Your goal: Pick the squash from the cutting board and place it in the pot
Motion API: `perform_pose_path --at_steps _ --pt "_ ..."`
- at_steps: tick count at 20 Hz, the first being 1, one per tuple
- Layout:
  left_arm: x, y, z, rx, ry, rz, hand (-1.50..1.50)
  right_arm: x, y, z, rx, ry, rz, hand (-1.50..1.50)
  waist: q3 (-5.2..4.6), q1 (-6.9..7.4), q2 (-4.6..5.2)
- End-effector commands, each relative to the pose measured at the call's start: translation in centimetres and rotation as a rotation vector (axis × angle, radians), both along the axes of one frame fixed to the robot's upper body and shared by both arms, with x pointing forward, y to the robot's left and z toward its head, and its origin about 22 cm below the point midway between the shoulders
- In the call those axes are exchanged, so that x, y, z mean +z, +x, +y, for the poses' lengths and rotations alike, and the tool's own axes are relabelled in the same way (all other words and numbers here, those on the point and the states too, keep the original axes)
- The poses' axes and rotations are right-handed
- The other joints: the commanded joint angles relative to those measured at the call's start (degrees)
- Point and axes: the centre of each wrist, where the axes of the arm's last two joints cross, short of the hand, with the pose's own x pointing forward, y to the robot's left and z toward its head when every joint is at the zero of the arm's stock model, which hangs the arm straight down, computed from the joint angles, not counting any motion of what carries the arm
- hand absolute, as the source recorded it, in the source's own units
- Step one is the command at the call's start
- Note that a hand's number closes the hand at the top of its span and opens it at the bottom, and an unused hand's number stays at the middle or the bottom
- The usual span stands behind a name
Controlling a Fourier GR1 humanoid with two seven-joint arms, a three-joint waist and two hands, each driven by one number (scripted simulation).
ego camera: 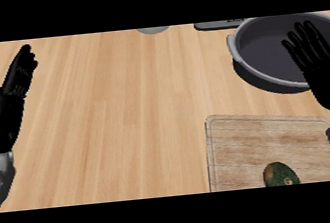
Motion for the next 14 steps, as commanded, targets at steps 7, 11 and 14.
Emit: perform_pose_path --at_steps 7,11,14 --pt "-5.5 -1.1 -2.2 0.043 -0.263 0.289 0.00 6.0 -1.0 4.3 0.486 -0.528 -0.236 -1.50 -3.61 -0.66 -4.75" --pt "-6.4 -2.0 -2.5 0.090 -0.434 0.356 0.00 -1.1 -6.4 0.8 0.295 -0.415 -0.346 -1.50 -1.09 -3.87 -1.88" --pt "-8.1 -3.4 -3.6 0.089 -0.436 0.383 0.00 -0.9 -9.5 -0.8 0.363 -0.437 -0.488 -1.50 -1.18 -3.93 -1.87"
